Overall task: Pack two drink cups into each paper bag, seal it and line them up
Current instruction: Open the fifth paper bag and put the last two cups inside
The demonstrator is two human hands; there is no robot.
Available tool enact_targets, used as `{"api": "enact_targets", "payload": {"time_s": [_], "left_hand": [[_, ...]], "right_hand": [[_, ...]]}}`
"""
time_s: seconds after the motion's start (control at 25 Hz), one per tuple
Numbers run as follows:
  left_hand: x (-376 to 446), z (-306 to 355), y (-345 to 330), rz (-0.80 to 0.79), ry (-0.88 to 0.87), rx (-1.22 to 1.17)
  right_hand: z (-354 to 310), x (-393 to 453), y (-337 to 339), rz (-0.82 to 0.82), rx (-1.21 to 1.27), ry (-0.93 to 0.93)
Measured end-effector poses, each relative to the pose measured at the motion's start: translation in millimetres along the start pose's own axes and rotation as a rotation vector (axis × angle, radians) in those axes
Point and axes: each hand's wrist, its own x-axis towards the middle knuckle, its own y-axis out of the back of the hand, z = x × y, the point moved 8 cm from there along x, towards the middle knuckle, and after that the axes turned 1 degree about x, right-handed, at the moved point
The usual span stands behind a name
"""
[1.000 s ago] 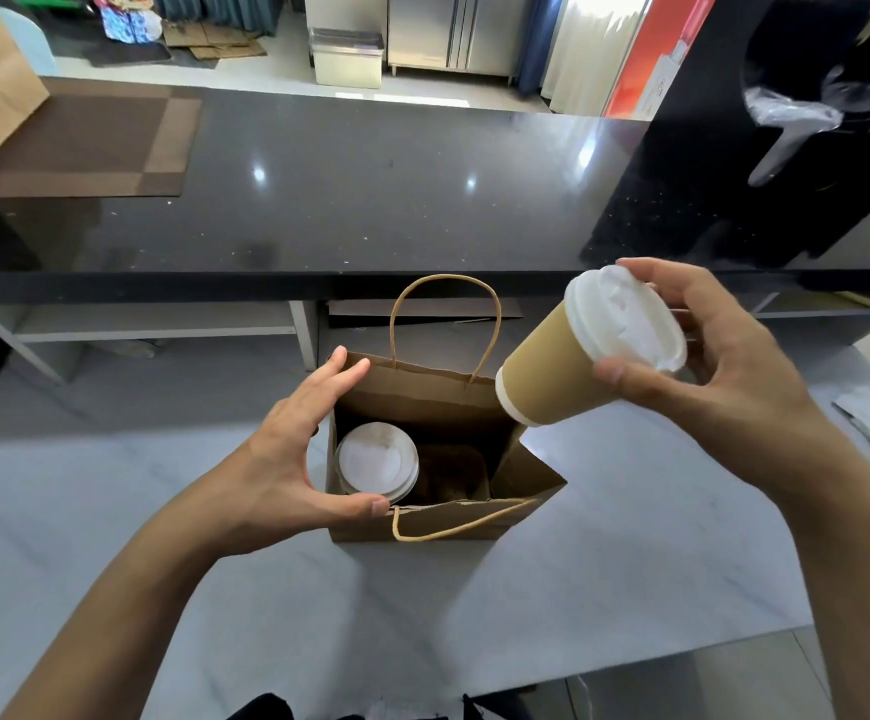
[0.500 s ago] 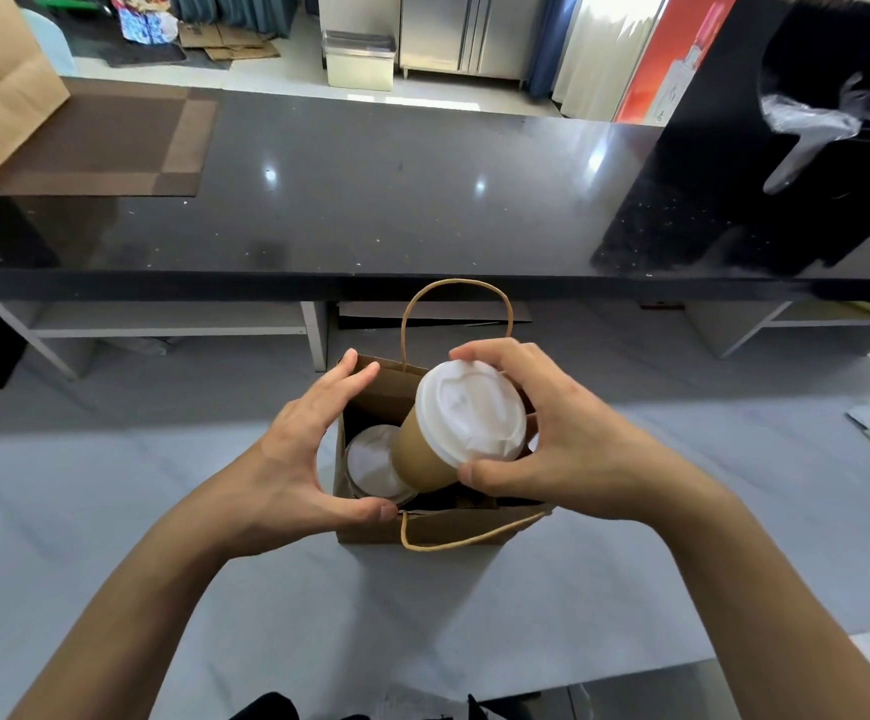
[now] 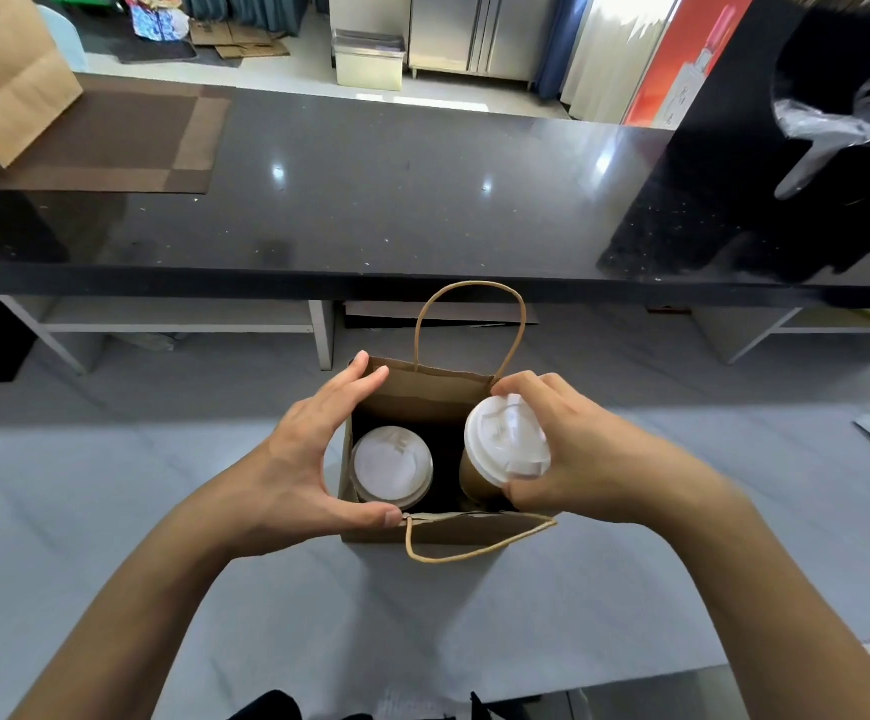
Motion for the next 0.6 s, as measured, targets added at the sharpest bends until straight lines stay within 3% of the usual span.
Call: {"api": "enact_targets", "payload": {"time_s": [0.36,0.6], "left_hand": [[-0.8,0.8,0.5,0.000,-0.001,0.005],[-2.1,1.8,-0.4,-0.001,-0.002,-0.002]], "right_hand": [[-14.3,21.5,-20.0,0.003,-0.348,0.087],[-13.3,29.6,-31.4,0.019,-0.436,0.099]]}}
